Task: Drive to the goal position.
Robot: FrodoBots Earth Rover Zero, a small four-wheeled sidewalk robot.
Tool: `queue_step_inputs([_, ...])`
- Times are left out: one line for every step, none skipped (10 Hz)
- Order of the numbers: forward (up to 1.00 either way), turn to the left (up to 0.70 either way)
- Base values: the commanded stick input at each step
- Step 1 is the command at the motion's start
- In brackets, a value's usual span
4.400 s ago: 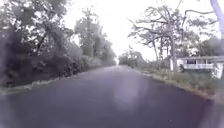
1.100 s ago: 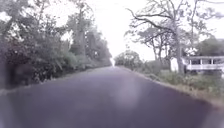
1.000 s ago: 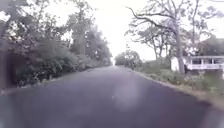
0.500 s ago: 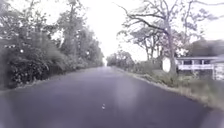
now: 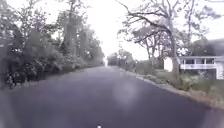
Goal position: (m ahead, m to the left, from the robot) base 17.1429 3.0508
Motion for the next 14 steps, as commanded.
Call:
queue_step_inputs([1.0,0.0])
queue_step_inputs([1.0,0.0])
queue_step_inputs([1.0,0.0])
queue_step_inputs([1.0,0.0])
queue_step_inputs([1.0,0.0])
queue_step_inputs([1.0,0.0])
queue_step_inputs([1.0,0.0])
queue_step_inputs([1.0,0.0])
queue_step_inputs([1.0,0.0])
queue_step_inputs([1.0,0.0])
queue_step_inputs([1.0,0.0])
queue_step_inputs([1.0,0.0])
queue_step_inputs([1.0,0.0])
queue_step_inputs([1.0,0.0])
